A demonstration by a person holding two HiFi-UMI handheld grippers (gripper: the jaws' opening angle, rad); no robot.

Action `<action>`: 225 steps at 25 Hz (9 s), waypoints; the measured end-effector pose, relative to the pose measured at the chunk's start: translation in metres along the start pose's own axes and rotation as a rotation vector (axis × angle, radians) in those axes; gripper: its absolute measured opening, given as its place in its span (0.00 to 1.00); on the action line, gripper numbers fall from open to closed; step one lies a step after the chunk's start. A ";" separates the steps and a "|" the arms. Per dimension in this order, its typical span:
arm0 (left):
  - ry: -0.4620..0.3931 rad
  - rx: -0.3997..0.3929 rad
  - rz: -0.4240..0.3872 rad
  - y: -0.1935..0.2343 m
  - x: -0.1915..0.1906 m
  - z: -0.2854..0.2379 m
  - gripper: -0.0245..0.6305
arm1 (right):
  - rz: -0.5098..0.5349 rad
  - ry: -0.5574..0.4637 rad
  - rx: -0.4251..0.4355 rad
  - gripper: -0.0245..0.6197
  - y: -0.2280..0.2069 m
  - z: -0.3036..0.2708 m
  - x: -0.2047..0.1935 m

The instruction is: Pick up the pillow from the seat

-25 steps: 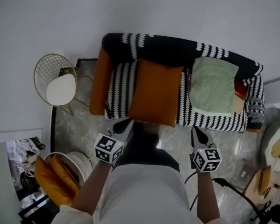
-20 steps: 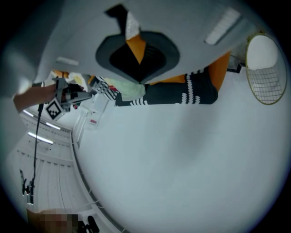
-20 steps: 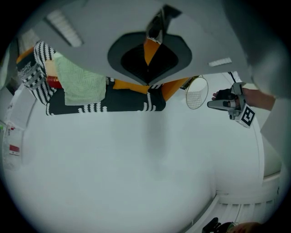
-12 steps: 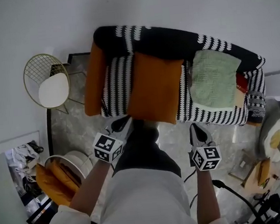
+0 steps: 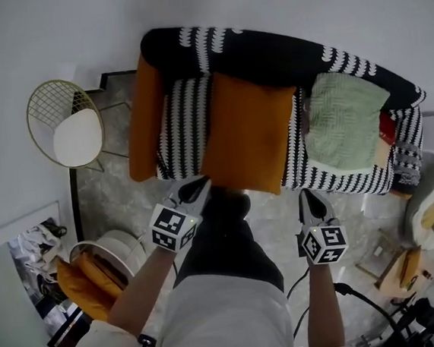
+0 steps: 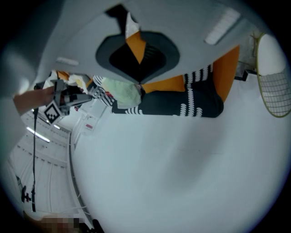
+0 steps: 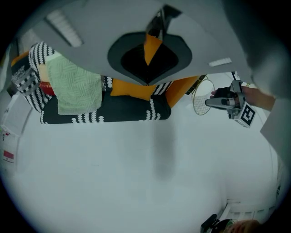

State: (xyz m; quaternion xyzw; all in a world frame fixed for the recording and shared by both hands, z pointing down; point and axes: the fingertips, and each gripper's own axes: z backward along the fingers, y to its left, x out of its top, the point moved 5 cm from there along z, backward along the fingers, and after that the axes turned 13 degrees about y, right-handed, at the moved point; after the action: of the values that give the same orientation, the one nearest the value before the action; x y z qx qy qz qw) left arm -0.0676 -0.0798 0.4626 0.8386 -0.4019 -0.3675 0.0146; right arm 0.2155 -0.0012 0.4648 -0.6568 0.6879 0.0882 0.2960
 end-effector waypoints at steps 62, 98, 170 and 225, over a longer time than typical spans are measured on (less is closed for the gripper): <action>0.320 -0.088 0.294 0.191 -0.126 -0.350 0.55 | -0.165 0.295 0.057 0.65 -0.157 -0.378 -0.091; 0.365 -0.113 0.169 0.168 -0.138 -0.412 0.33 | -0.086 0.350 0.136 0.37 -0.169 -0.420 -0.103; 0.041 0.004 0.127 -0.264 -0.106 0.130 0.32 | 0.157 0.113 0.182 0.34 0.050 0.206 -0.145; 0.056 -0.078 0.114 -0.250 -0.171 0.243 0.30 | 0.155 0.053 0.138 0.34 0.176 0.255 -0.192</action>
State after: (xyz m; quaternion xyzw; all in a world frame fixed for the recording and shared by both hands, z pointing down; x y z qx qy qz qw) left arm -0.1239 0.2723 0.3086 0.8230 -0.4340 -0.3579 0.0793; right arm 0.1148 0.3136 0.3118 -0.5817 0.7487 0.0457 0.3146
